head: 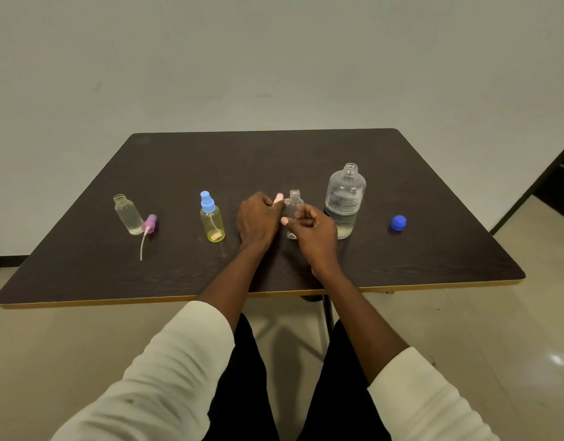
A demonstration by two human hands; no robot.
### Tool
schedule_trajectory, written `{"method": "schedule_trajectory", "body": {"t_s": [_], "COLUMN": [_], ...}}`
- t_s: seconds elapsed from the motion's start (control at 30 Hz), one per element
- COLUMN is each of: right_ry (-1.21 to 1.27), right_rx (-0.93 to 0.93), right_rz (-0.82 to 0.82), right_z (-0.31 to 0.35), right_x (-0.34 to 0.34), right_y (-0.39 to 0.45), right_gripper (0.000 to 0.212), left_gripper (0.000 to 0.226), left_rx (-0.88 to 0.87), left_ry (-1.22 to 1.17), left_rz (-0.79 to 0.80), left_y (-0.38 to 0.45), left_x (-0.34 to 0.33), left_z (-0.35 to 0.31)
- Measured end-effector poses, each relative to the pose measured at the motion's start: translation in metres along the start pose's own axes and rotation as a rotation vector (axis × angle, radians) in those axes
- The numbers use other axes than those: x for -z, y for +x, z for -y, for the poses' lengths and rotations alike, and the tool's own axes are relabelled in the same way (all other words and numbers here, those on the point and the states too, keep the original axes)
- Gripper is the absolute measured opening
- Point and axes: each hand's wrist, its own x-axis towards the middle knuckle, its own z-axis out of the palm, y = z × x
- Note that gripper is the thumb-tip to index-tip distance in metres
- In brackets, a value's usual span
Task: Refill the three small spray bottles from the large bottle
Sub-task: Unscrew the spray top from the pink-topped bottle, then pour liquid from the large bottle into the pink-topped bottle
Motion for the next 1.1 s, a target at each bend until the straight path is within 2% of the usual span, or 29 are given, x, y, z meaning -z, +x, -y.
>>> {"method": "schedule_trajectory", "body": {"t_s": [0.17,0.33,0.43,0.5,0.6,0.73,0.77,0.83,0.9,0.93,0.97,1.03,1.1], "right_ry": [-0.003,0.046,0.067,0.034,0.011,-0.140,-0.187,-0.241,-0.232,-0.218,-0.215,-0.208,-0.179], "right_rx": [-0.007,0.024,0.103,0.167,0.192,0.256,0.316,0.423,0.411,0.359,0.291,0.175,0.162], "right_rz": [0.010,0.021,0.020,0.011,0.011,0.060,0.016,-0.191,-0.380,-0.395,-0.365,-0.247,-0.155], "right_z": [0.001,0.003,0.004,0.005,0.007,0.008,0.008,0.012,0.017,0.019,0.019,0.021,0.022], "right_x": [0.000,0.002,0.006,0.011,0.017,0.033,0.039,0.051,0.061,0.066,0.070,0.074,0.076], "right_y": [-0.001,-0.005,-0.011,-0.017,-0.022,-0.026,-0.028,-0.029,-0.024,-0.017,-0.010,0.003,0.012], "right_gripper": [0.025,0.036,0.028,0.023,0.024,0.028,0.024,0.019,0.034,0.049,0.065,0.086,0.079], "left_gripper": [0.035,0.021,0.019,0.033,0.048,0.049,0.051,0.056,0.045,0.035,0.030,0.038,0.040], "left_rx": [0.030,-0.068,-0.194,-0.245,-0.231,-0.225,-0.214,-0.173,-0.148,-0.146,-0.156,-0.190,-0.223], "left_ry": [-0.155,-0.366,-0.468,-0.485,-0.521,-0.559,-0.576,-0.604,-0.625,-0.637,-0.651,-0.631,-0.596], "left_rz": [-0.066,-0.187,-0.100,0.011,0.155,0.154,0.132,0.086,0.107,0.122,0.133,0.123,0.098], "left_y": [-0.006,-0.030,-0.051,-0.061,-0.065,-0.066,-0.066,-0.067,-0.070,-0.072,-0.074,-0.076,-0.074], "left_x": [0.005,0.020,0.027,0.028,0.025,0.019,0.017,0.012,0.008,0.005,0.004,0.005,0.005], "left_z": [0.000,-0.008,-0.007,-0.006,-0.005,-0.004,-0.004,-0.006,-0.013,-0.016,-0.020,-0.025,-0.024]}}
